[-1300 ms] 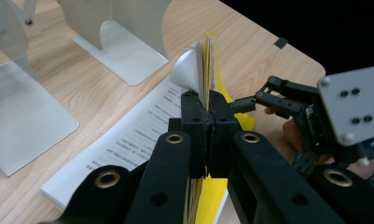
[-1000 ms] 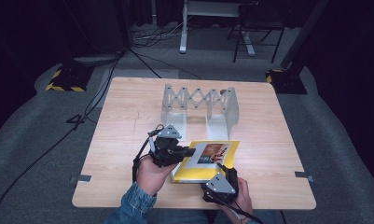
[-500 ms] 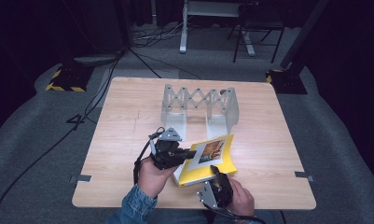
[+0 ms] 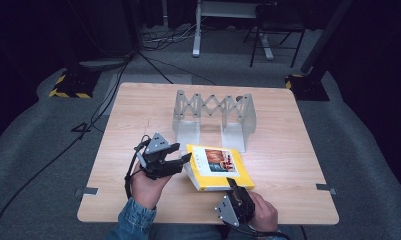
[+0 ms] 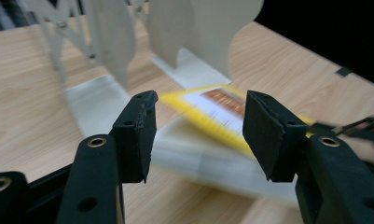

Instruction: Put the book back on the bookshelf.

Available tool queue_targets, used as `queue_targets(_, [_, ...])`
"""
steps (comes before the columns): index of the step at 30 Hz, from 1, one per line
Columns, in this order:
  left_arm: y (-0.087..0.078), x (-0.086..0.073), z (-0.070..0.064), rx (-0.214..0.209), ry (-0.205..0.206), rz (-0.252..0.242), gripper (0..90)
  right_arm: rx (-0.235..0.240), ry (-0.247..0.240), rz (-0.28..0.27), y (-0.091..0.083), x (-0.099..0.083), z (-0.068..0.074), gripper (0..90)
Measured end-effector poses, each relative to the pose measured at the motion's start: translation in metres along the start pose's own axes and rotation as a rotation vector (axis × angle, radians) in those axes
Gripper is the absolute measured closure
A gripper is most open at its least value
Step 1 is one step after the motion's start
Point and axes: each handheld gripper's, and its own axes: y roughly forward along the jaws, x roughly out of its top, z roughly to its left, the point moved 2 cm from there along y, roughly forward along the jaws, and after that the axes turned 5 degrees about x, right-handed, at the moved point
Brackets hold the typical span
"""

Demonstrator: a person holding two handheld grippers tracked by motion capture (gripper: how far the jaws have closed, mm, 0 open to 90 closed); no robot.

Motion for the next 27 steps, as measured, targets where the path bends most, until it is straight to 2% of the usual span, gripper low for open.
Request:
queue_targets(1, [-0.002,-0.003,0.002,0.023,0.013,0.0,44.8,0.0,0.0,0.0,0.0,0.0,0.0,75.9])
queue_targets(5, [-0.004,-0.022,0.015,0.094,0.051,0.022,43.8,0.028,0.093,-0.044,-0.008,0.003,-0.018,76.3])
queue_targets(10, [-0.002,-0.045,0.032,0.153,0.067,0.072,43.8,0.038,0.164,-0.085,-0.02,0.008,-0.039,76.4])
queue_targets(11, [-0.002,-0.05,0.035,0.159,0.06,0.081,43.8,0.038,0.164,-0.085,-0.02,0.008,-0.039,76.4])
queue_targets(12, [-0.002,-0.06,0.042,0.182,0.052,0.087,43.6,0.038,0.184,-0.098,-0.025,0.009,-0.045,76.4])
queue_targets(13, [-0.002,-0.06,0.042,0.182,0.052,0.087,43.2,0.039,0.203,-0.109,-0.027,0.009,-0.048,76.4])
queue_targets(15, [-0.003,-0.069,0.048,0.187,0.041,0.093,43.1,0.047,0.22,-0.117,-0.028,0.01,-0.051,76.5])
queue_targets(18, [-0.004,-0.086,0.062,0.225,0.0,0.108,42.8,0.051,0.265,-0.147,-0.033,0.012,-0.064,76.5])
queue_targets(21, [-0.005,-0.093,0.068,0.242,-0.014,0.12,42.8,0.051,0.291,-0.163,-0.034,0.013,-0.071,76.5])
queue_targets(25, [-0.005,-0.108,0.08,0.281,-0.005,0.153,42.8,0.038,0.356,-0.203,-0.036,0.012,-0.085,76.5])
queue_targets(27, [-0.004,-0.113,0.085,0.297,-0.001,0.154,42.8,0.026,0.386,-0.214,-0.037,0.012,-0.094,76.5])
